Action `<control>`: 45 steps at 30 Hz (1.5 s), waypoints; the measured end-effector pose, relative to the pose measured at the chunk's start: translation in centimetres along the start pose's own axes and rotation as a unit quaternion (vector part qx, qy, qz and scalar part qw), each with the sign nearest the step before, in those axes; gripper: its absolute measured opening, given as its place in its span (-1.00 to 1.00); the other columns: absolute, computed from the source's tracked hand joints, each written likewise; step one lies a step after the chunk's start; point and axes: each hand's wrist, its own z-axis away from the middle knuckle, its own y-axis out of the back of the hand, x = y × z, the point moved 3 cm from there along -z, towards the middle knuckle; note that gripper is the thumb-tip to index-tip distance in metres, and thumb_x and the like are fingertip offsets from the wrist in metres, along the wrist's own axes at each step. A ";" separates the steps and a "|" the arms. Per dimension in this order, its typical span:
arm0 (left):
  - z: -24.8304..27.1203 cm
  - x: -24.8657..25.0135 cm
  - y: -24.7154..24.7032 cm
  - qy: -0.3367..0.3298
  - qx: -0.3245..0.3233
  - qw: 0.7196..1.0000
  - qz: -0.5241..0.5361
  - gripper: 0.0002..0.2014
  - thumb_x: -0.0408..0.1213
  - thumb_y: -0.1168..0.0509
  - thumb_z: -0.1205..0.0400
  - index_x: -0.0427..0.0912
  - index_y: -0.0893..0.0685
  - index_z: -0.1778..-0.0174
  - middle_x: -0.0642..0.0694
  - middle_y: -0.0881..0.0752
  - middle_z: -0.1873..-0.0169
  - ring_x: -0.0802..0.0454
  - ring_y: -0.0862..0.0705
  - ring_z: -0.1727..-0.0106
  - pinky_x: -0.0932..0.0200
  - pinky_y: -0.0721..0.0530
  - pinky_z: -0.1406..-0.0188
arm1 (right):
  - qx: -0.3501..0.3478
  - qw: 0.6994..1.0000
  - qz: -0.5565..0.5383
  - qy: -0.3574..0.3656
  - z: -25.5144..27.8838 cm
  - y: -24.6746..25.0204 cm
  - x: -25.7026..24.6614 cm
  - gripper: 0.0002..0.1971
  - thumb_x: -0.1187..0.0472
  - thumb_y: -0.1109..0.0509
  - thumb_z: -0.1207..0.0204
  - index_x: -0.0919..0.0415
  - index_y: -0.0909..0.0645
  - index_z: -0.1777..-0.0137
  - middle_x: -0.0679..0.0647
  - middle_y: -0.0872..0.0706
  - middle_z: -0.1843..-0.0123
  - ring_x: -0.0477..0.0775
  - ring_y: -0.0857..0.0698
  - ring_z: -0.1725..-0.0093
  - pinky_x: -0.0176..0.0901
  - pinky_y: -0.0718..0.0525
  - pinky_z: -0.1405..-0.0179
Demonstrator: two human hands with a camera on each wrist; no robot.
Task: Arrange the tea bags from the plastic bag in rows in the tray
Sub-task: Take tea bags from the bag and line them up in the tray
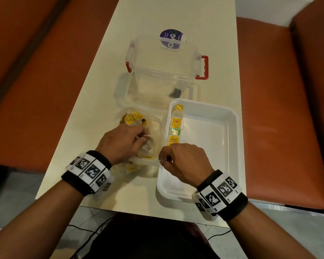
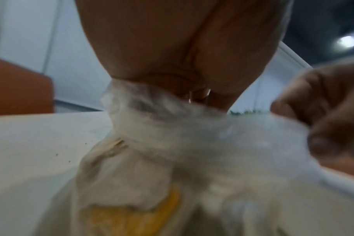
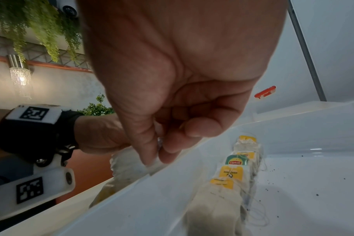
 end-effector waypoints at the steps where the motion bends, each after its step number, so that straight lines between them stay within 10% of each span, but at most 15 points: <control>1: 0.2 -0.4 0.2 0.006 0.007 0.998 0.054 -0.97 -0.07 -0.26 -0.71 0.18 -0.57 0.04 0.19 -0.66 0.18 0.04 -0.64 0.08 0.09 -0.48 0.23 | 0.000 1.000 -0.001 0.000 0.0 0.0 0.0 -0.78 -0.09 -0.21 -0.70 -0.19 -0.67 -0.18 -0.14 -0.74 -0.07 0.07 -0.72 0.00 -0.13 -0.49 0.23; 6: 0.9 -1.6 1.5 0.049 0.024 0.933 0.356 -0.90 -0.06 -0.29 -0.66 0.02 -0.63 0.05 0.01 -0.73 0.18 0.00 -0.69 0.16 0.02 -0.67 0.16 | 0.004 1.000 -0.009 -0.001 -0.3 0.0 0.1 -0.79 -0.09 -0.22 -0.70 -0.18 -0.67 -0.17 -0.16 -0.74 -0.08 0.05 -0.72 -0.01 -0.10 -0.61 0.18; 11: 1.4 -1.2 2.1 0.144 0.019 0.758 0.636 -0.82 -0.33 -0.10 -0.80 -0.11 -0.59 0.02 -0.16 -0.78 0.03 -0.17 -0.75 -0.05 -0.05 -0.75 0.06 | 0.011 1.000 -0.025 0.008 -0.6 0.1 -0.2 -0.79 -0.09 -0.24 -0.70 -0.17 -0.67 -0.18 -0.16 -0.75 -0.07 0.05 -0.72 -0.01 -0.06 -0.66 0.13; 15: 1.8 -0.5 2.0 0.195 -0.005 0.653 0.732 -0.70 -0.29 -0.03 -0.78 -0.09 -0.68 0.06 -0.24 -0.77 0.04 -0.21 -0.80 -0.06 0.00 -0.84 0.24 | 0.015 0.998 -0.054 0.019 -0.8 0.1 -0.6 -0.78 -0.09 -0.24 -0.70 -0.18 -0.67 -0.21 -0.18 -0.75 -0.07 0.01 -0.71 -0.05 -0.10 -0.60 0.14; 21: 2.1 0.1 0.5 0.262 -0.013 0.566 0.781 -0.73 -0.29 -0.07 -0.73 -0.17 -0.70 -0.07 -0.26 -0.77 0.10 -0.18 -0.82 0.10 0.07 -0.84 0.31 | 0.021 0.995 -0.082 0.044 -0.8 0.1 -1.2 -0.73 -0.07 -0.27 -0.69 -0.18 -0.66 -0.32 -0.19 -0.75 -0.14 -0.04 -0.71 -0.02 -0.07 -0.64 0.06; 31: 2.6 2.0 -0.4 0.243 -0.053 0.562 0.789 -0.66 -0.22 -0.16 -0.66 -0.26 -0.73 -0.22 -0.29 -0.77 -0.06 -0.21 -0.81 -0.03 0.07 -0.85 0.17 | 0.134 0.923 -0.353 -0.071 -0.2 2.0 0.3 -0.72 -0.26 -0.39 -0.57 -0.14 -0.72 -0.10 -0.20 -0.67 0.31 -0.23 -0.67 0.33 -0.26 -0.53 0.24; 37: 2.7 4.1 -0.6 0.217 -0.086 0.595 0.769 -0.47 0.06 -0.30 -0.59 -0.27 -0.70 -0.31 -0.23 -0.80 -0.07 -0.14 -0.82 -0.05 0.12 -0.84 0.18 | 0.130 0.904 -0.400 -0.081 -0.5 2.1 0.7 -0.87 -0.07 -0.51 -0.55 -0.05 -0.76 0.06 -0.07 -0.77 0.25 -0.05 -0.72 0.29 0.04 -0.73 0.13; 45: 2.5 5.2 -1.3 0.199 -0.063 0.681 0.702 -0.83 -0.37 -0.45 -0.55 -0.10 -0.75 -0.03 -0.19 -0.78 0.07 -0.05 -0.78 0.01 0.23 -0.79 0.30 | 0.142 0.860 -0.482 -0.088 0.3 2.4 1.4 -0.93 0.15 -0.51 -0.57 0.06 -0.72 0.14 -0.08 -0.72 0.36 -0.08 -0.67 0.41 -0.22 -0.55 0.33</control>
